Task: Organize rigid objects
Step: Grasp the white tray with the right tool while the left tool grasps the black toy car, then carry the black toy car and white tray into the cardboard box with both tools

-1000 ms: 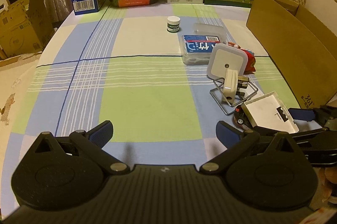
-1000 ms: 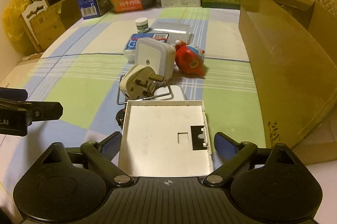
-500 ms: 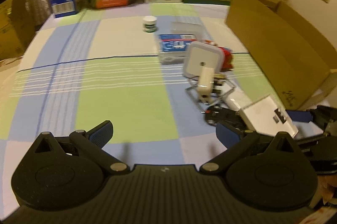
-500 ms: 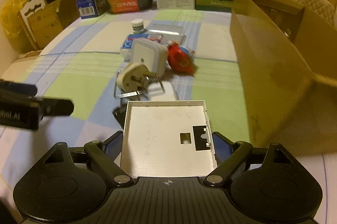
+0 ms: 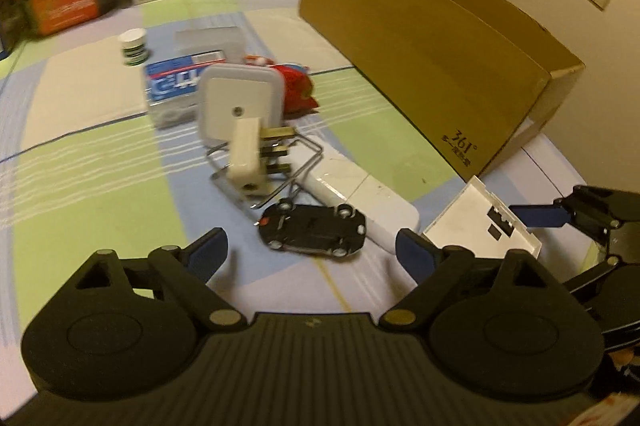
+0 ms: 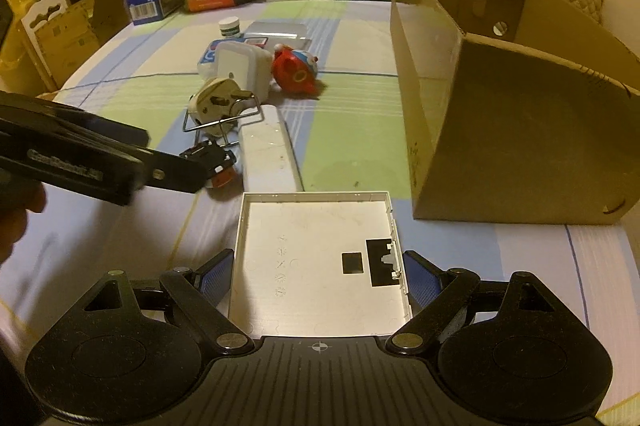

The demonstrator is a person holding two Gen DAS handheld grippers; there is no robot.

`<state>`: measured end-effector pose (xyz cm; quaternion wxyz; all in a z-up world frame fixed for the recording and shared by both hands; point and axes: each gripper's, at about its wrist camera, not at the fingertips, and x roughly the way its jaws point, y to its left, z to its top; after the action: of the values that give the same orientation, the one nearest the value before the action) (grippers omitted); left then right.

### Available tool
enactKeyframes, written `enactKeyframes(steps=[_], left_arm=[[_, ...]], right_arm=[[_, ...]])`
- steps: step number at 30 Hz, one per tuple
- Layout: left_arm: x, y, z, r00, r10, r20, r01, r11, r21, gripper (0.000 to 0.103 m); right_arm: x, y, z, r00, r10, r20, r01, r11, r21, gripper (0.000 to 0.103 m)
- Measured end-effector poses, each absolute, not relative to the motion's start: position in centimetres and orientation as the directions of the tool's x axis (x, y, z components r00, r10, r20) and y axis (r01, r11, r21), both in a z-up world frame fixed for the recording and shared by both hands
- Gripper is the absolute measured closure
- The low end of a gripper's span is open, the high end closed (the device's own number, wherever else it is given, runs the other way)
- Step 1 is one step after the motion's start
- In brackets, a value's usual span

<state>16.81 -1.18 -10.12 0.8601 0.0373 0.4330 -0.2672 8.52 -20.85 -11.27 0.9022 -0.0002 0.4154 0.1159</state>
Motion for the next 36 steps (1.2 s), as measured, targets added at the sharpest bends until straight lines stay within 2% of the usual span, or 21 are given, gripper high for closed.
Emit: enactKeyframes(steps=[6, 11, 13, 15, 26, 36], left_arm=[[18.1, -1.7, -11.6, 0.441, -0.449, -0.777, 0.513, 0.837, -0.192, 0.025], [18.7, -1.7, -12.0, 0.441, -0.46, -0.771, 0.519, 0.831, -0.199, 0.025], [18.9, -1.7, -12.0, 0.442, -0.46, -0.77, 0.516, 0.832, -0.201, 0.029], [18.9, -1.9, -11.9, 0.448, -0.445, -0.776, 0.516, 0.837, -0.182, 0.04], [16.6, -1.9, -10.0, 0.451, -0.398, -0.799, 0.474, 0.865, -0.163, 0.04], [14.0, -1.8, -2.6, 0.558, -0.361, -0.747, 0.397, 0.907, -0.142, 0.04]], right_arm=[[8.7, -21.1, -11.5, 0.634, 0.202, -0.747, -0.189, 0.977, 0.103, 0.018], [8.7, -21.3, -11.7, 0.632, 0.197, -0.75, -0.176, 0.978, 0.108, 0.018], [8.7, -21.3, -11.7, 0.631, 0.196, -0.751, -0.174, 0.979, 0.109, 0.018], [8.8, -21.4, -11.7, 0.63, 0.194, -0.752, -0.172, 0.979, 0.109, 0.018], [7.8, -21.3, -10.6, 0.649, 0.189, -0.737, -0.176, 0.98, 0.097, 0.018], [5.0, -21.3, -5.4, 0.712, 0.233, -0.663, -0.219, 0.97, 0.106, 0.018]])
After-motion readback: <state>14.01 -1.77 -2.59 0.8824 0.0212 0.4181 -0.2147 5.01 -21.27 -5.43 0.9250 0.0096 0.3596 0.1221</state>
